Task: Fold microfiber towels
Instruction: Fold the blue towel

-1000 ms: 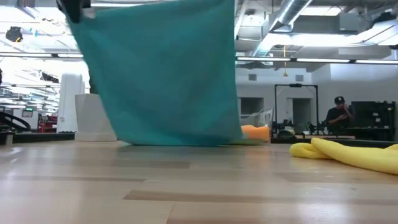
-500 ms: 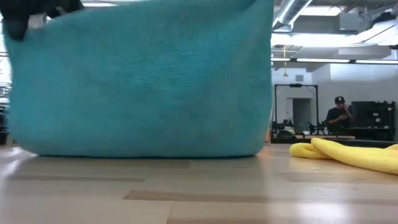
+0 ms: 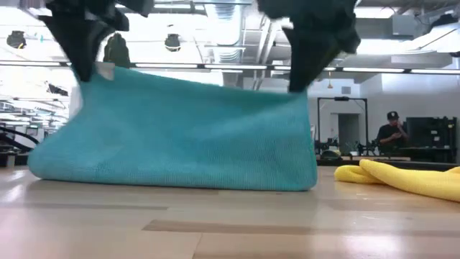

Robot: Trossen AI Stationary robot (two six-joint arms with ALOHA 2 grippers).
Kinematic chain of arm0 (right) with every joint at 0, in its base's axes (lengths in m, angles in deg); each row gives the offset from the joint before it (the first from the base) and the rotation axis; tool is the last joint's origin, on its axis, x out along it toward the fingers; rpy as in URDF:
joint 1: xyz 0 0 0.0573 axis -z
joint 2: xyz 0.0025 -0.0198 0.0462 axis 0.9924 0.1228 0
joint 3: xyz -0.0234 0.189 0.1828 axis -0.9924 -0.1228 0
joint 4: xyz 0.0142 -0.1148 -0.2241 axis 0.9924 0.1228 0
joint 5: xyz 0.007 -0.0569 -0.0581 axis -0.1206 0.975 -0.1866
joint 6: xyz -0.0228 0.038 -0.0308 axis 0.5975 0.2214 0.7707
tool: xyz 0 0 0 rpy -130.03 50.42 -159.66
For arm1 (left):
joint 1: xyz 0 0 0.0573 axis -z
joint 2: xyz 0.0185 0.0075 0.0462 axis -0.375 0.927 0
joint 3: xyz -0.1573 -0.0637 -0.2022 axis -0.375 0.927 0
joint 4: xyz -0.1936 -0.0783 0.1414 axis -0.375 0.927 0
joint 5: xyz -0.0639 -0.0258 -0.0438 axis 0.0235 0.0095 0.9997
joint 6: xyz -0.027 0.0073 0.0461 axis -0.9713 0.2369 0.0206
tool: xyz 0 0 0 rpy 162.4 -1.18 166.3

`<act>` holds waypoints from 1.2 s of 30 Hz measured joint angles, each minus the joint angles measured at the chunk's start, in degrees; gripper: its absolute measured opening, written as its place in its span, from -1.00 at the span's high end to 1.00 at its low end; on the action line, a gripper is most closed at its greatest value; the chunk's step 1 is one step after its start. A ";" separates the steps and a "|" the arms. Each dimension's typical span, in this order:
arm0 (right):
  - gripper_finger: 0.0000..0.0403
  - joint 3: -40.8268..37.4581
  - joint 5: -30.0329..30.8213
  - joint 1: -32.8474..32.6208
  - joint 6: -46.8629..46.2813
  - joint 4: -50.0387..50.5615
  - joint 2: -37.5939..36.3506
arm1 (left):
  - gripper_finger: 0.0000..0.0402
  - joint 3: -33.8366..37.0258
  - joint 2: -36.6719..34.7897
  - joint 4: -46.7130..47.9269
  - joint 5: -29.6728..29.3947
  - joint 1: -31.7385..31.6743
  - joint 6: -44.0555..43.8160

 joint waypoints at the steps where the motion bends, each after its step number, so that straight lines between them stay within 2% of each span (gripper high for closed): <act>1: 0.97 -0.68 -0.32 0.65 0.12 -0.05 0.02 | 1.00 0.00 0.00 -1.22 -0.30 -0.43 1.15; 5: 0.97 -2.84 -1.42 3.48 3.42 -0.09 -0.01 | 1.00 0.00 0.15 -3.29 -2.03 -3.02 4.24; 11: 0.97 -3.55 -1.40 7.82 10.89 -0.57 -0.03 | 1.00 0.00 0.15 -1.43 -3.40 -7.35 6.27; 18: 0.97 -3.54 -2.31 13.12 18.59 -0.72 -0.03 | 1.00 0.12 0.15 -1.00 -7.64 -10.83 7.28; 23: 0.97 -3.54 -3.26 15.30 22.40 -2.97 -0.05 | 1.00 5.62 -1.42 -1.65 -6.26 -12.36 5.77; 28: 0.97 -3.52 -4.42 16.66 24.45 -3.47 -0.07 | 1.00 13.51 -5.80 -7.63 -2.49 -12.51 4.38; 36: 0.97 -7.71 -7.35 17.37 24.49 -4.51 -0.16 | 1.00 14.94 -7.19 -15.64 -3.90 -14.47 6.40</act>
